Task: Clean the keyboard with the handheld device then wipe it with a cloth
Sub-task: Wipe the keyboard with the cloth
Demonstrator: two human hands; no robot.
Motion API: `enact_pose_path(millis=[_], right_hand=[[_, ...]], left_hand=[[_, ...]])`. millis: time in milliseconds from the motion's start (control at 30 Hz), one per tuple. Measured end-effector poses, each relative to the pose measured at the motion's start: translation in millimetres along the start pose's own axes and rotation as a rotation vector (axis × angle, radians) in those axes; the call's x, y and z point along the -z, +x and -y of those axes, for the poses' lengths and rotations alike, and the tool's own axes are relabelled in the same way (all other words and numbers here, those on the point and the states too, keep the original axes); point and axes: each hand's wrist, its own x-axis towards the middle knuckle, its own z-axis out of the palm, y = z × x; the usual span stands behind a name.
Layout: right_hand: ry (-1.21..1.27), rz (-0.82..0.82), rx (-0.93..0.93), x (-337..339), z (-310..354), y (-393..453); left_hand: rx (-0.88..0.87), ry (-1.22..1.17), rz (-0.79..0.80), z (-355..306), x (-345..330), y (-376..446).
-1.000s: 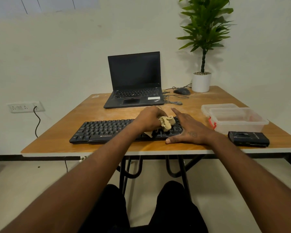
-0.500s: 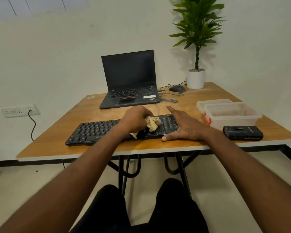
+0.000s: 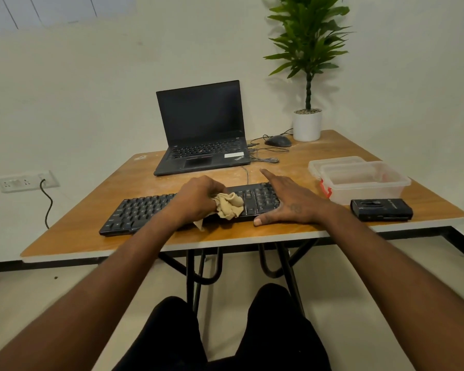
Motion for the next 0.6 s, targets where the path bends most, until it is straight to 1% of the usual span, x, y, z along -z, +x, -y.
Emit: enact_pose_path(millis=[133,233,467,600], right_hand=[[0.002,0.0,-0.001,0.2,0.9,0.1],[0.018,0.026,0.006,3.0,1.1,-0.6],[0.101,0.186,-0.082,26.6,-7.4,0.6],[0.162,0.167,-0.106,22.3,-11.5,0.3]], left_hand=[[-0.009,-0.002,0.01,-5.6,-1.8,-0.1],[-0.05,-0.008,0.009,-20.0,-9.2,6.0],[-0.075,-0.033,0.011,-31.6,-15.1,18.1],[-0.087,-0.035,-0.004,-40.5,-20.5,24.5]])
